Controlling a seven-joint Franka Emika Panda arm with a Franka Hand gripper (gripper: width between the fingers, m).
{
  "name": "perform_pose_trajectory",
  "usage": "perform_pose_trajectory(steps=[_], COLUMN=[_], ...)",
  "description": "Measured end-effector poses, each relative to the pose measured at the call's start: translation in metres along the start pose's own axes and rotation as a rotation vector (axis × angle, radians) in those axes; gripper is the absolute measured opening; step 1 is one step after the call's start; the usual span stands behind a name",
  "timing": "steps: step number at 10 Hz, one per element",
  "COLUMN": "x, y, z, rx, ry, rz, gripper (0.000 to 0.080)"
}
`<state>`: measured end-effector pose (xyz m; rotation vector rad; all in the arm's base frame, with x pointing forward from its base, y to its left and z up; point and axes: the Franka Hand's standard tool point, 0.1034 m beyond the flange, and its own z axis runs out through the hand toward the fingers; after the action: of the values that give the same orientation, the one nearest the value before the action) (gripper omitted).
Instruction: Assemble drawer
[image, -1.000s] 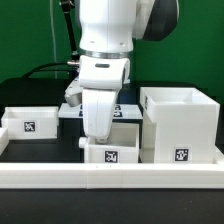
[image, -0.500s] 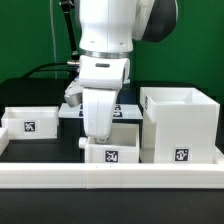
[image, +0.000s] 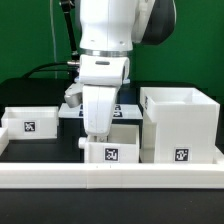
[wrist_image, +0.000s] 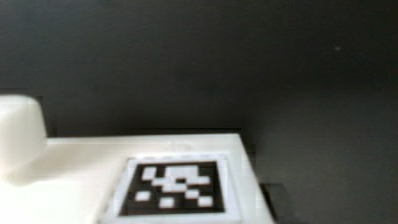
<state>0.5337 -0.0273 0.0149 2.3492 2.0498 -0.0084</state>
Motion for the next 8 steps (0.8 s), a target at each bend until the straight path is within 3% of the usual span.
perform_pose_trajectory(steps=[4, 8], x=[0.0108, 0.0114], y=[0.0037, 0.0023], z=[0.0, 0.0016], rx=[-0.001, 0.003], ry=[0.001, -0.001], rz=[0.005, -0.011], gripper=[0.0042, 0.0042])
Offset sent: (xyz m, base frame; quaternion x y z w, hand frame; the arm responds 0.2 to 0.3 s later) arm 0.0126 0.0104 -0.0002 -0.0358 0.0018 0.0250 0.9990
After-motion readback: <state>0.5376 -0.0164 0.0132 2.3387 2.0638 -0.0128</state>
